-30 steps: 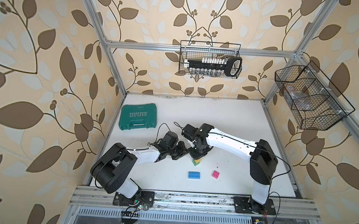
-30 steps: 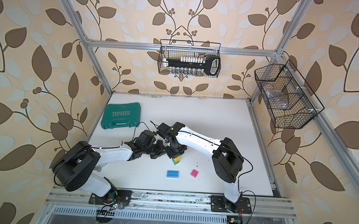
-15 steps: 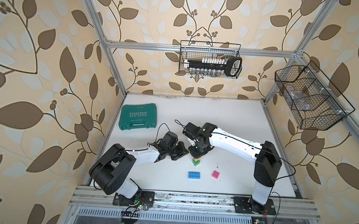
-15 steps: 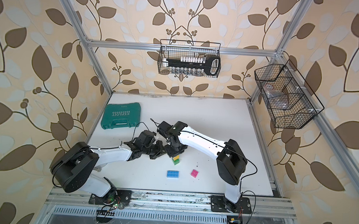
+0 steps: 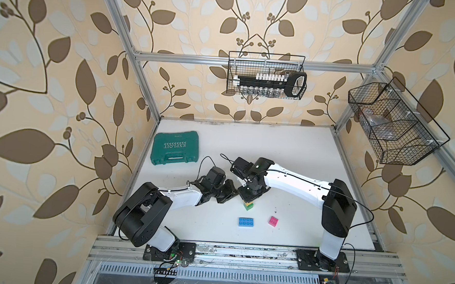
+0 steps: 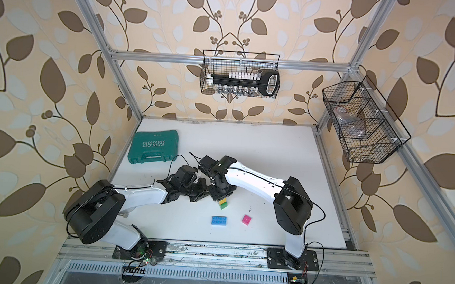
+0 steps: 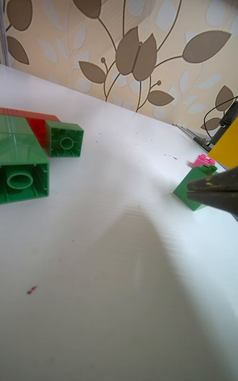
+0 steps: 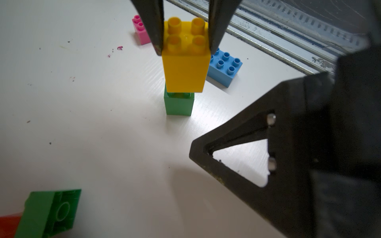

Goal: Assemble the letter r with lego
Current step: Assemble the lego brick with the lego brick.

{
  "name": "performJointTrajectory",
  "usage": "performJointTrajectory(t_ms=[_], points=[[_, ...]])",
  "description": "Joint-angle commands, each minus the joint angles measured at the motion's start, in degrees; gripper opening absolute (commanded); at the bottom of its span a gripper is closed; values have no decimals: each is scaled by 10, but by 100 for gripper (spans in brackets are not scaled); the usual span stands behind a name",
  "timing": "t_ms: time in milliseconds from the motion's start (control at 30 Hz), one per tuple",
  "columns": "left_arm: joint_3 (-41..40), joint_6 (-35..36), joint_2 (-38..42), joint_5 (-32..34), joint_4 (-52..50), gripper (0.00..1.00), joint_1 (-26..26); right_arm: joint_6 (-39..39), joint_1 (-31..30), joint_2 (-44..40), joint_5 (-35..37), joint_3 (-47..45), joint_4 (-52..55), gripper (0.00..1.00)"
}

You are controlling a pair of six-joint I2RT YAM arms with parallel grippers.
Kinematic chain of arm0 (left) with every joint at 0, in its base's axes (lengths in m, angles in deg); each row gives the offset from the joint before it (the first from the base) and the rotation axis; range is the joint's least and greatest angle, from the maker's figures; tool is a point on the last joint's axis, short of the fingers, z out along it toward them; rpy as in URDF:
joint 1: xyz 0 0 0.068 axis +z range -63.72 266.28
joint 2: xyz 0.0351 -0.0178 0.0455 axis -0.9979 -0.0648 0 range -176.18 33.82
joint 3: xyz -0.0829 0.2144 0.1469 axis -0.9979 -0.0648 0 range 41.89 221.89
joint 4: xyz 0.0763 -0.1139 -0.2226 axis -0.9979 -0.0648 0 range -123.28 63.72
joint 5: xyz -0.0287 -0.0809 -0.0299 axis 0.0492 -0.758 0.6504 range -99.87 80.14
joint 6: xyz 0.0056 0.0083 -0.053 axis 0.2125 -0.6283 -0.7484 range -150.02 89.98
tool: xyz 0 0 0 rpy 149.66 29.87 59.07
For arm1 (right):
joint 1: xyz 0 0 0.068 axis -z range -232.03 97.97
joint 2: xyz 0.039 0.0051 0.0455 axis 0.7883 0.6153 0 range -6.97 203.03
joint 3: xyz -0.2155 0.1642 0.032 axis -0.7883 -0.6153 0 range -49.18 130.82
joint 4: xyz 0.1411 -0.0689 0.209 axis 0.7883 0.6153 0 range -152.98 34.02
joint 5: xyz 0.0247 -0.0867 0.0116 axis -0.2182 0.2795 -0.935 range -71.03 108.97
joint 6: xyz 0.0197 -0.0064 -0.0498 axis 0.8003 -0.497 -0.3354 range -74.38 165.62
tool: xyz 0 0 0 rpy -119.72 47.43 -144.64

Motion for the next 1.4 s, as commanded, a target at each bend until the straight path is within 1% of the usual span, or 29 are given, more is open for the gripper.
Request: performJointTrajectory(t_ms=[0, 667, 1367], points=[[3, 8, 10, -2, 2, 0, -4, 4, -3, 13, 6, -12, -2, 0], [6, 7, 3, -5, 3, 0, -5, -5, -3, 20, 19, -16, 1, 0], [5, 7, 1, -5, 2, 0, -6, -7, -3, 20, 16, -37, -15, 0]])
